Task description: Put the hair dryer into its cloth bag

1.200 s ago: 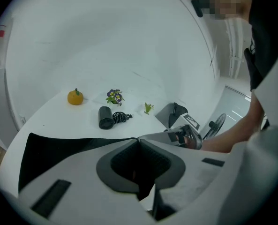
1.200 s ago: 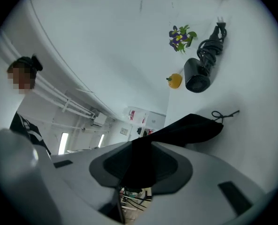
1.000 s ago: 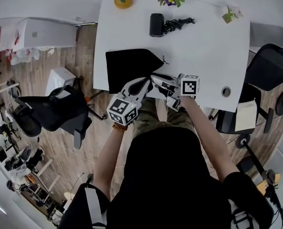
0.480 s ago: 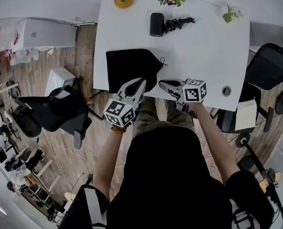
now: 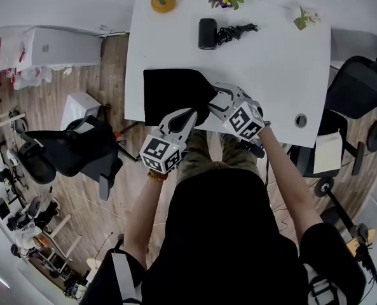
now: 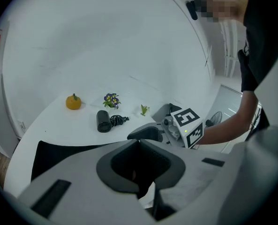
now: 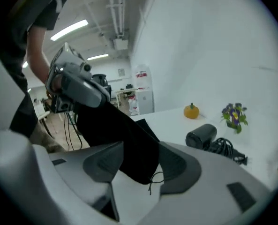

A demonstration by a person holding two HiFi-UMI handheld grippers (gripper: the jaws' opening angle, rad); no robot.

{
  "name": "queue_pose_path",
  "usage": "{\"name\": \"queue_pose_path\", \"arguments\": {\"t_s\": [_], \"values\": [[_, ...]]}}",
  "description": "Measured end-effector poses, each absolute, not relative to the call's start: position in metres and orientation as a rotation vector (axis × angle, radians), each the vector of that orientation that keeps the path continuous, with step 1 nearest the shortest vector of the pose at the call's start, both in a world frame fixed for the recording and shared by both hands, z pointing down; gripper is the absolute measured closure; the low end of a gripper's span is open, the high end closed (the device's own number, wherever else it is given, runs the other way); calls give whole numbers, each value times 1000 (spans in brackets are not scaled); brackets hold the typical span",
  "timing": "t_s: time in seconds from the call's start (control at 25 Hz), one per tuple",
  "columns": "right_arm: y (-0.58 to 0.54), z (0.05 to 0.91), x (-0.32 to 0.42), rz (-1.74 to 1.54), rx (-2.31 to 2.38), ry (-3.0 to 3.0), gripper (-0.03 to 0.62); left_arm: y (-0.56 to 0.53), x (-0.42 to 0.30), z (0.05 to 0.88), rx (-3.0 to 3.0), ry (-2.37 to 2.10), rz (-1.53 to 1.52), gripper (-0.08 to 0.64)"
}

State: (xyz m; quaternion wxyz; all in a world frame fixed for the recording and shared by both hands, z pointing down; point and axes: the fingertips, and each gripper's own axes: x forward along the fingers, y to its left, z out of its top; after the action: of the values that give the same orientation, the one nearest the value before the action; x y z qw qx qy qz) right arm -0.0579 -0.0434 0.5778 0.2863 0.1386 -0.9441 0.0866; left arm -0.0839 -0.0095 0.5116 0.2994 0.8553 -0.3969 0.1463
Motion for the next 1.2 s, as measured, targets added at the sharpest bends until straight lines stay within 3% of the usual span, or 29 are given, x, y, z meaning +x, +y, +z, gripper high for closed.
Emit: {"name": "queue_pose_path", "arguments": {"t_s": [0.12,0.2,0.4,0.48,0.52,0.68,0.8,0.92,1.04,1.12,1.2], "values": [[-48,584,-69,40,357,-2464,371,-10,-82,508,2282,-1039,393,522],[-60,579,-70,-19,438,-2452,517,-7,-83,510,2278,-1018,411,522],[-69,549,-82,-82,419,-2461,549,1,-95,524,2224,-999,503,518],[-64,539,-91,-122,368,-2441,551,-3,-98,525,2203,-1013,517,372],[-62,534,-95,-129,351,-2435,552,-7,-97,525,2204,-1018,528,335],[-54,518,-107,-162,302,-2406,554,-23,-87,523,2240,-1020,601,319],[-49,511,-111,-231,276,-2378,554,-27,-89,529,2225,-1045,688,322],[-44,507,-110,-290,266,-2386,554,-32,-98,532,2183,-1084,715,511],[-49,508,-97,-196,367,-2451,546,-37,-99,525,2141,-1066,620,522],[-52,510,-77,-65,494,-2503,482,-41,-103,519,2094,-1079,529,521],[-46,509,-59,37,569,-2577,466,-45,-111,515,2057,-1106,478,520]]}}
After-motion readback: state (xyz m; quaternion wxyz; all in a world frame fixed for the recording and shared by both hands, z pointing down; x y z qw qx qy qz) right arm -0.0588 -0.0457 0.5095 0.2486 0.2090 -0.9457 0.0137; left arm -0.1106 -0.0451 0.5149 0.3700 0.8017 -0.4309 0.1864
